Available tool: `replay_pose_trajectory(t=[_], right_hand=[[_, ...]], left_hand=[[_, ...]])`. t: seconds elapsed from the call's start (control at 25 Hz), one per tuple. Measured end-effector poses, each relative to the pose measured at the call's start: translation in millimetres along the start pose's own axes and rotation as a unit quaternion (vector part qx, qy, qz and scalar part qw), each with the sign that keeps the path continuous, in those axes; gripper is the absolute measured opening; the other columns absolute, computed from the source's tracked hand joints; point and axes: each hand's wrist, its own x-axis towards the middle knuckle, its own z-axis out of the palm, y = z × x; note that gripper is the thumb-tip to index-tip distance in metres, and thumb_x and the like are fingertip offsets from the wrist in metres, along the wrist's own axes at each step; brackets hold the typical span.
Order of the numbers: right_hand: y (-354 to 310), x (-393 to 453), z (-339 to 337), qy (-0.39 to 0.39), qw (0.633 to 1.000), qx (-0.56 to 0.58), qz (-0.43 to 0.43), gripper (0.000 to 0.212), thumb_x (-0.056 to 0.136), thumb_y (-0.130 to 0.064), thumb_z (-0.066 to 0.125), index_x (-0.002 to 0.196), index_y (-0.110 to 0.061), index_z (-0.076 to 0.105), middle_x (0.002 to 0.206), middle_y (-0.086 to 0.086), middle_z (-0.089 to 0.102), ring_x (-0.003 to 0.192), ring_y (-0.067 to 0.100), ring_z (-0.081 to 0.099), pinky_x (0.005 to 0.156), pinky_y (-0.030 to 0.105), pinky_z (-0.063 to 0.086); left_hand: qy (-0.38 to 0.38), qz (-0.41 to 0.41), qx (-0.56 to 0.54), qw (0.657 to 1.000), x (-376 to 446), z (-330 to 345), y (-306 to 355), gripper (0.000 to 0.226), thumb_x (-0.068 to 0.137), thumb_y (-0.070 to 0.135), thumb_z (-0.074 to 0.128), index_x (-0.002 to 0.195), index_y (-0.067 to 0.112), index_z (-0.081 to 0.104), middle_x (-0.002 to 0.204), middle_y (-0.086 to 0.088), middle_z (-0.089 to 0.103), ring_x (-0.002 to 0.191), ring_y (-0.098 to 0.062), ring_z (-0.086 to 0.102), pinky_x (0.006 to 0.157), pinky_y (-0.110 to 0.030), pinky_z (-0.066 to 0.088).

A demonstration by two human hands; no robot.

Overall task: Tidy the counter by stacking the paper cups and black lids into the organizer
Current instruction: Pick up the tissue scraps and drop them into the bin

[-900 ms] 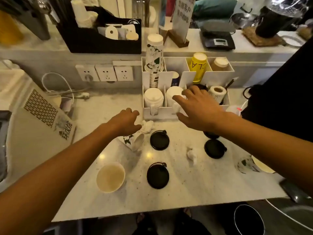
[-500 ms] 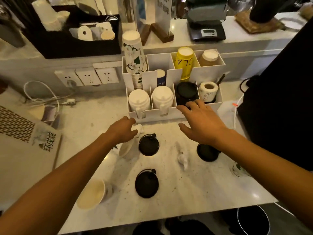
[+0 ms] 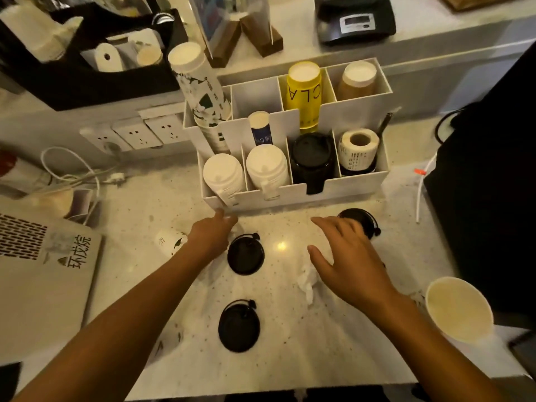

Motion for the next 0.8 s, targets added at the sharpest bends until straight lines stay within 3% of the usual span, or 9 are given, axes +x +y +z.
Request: replay_pose_trajectory(t=[0.16, 0.36, 0.52, 0.64, 0.8], right_hand=[[5.9, -18.2, 11.1, 0.013, 0.998, 0.045, 0.037, 0.051, 0.096, -0.042, 0.056, 0.144, -0.03, 0.045, 0.148, -0.003, 0.047, 0.14, 0.02, 0.036, 0.107, 0.038, 0.039], [3.1, -28.8, 19.6, 0.017, 0.997, 0.043, 0.063, 0.049, 0.097, -0.04, 0.055, 0.144, -0.031, 0.044, 0.148, -0.004, 0.047, 0.141, 0.018, 0.032, 0.109, 0.035, 0.034], [-2.8, -29.7, 24.3, 0.031, 0.995, 0.046, 0.087, 0.049, 0.097, -0.041, 0.054, 0.144, -0.031, 0.045, 0.148, -0.004, 0.047, 0.141, 0.019, 0.033, 0.111, 0.04, 0.036], [-4.2, -28.5, 27.2, 0.026, 0.992, 0.063, 0.109, 0.05, 0.097, -0.043, 0.055, 0.144, -0.033, 0.043, 0.148, -0.006, 0.047, 0.14, 0.018, 0.035, 0.109, 0.037, 0.035], [-2.4, -26.2, 32.4, 0.025, 0.992, 0.056, 0.106, 0.051, 0.096, -0.041, 0.057, 0.145, -0.031, 0.043, 0.149, -0.003, 0.048, 0.14, 0.02, 0.036, 0.109, 0.039, 0.036]], left_hand=[[0.002, -0.001, 0.029, 1.0, 9.3, 7.1, 2.1, 0.044, 0.095, 0.019, 0.063, 0.136, 0.02, 0.049, 0.141, -0.016, 0.048, 0.093, -0.029, 0.069, 0.068, -0.034, 0.052], [0.022, 0.022, 0.032, 0.999, 23.2, 11.2, 1.8, 0.029, 0.097, 0.01, 0.056, 0.125, 0.009, 0.052, 0.125, -0.016, 0.058, 0.098, -0.033, 0.068, 0.074, -0.038, 0.054], [0.042, 0.051, 0.046, 0.997, 22.9, 8.3, -1.8, 0.02, 0.098, 0.013, 0.058, 0.119, 0.009, 0.059, 0.118, -0.012, 0.066, 0.1, -0.029, 0.069, 0.079, -0.035, 0.055], [0.096, 0.087, -0.012, 0.991, 9.3, -1.5, -3.4, 0.026, 0.097, 0.014, 0.06, 0.123, 0.011, 0.062, 0.121, -0.012, 0.066, 0.098, -0.032, 0.068, 0.076, -0.039, 0.055], [0.197, 0.107, -0.192, 0.955, -27.2, -18.5, -6.7, 0.027, 0.095, 0.026, 0.067, 0.121, 0.017, 0.069, 0.119, -0.007, 0.072, 0.094, -0.031, 0.07, 0.075, -0.037, 0.055]])
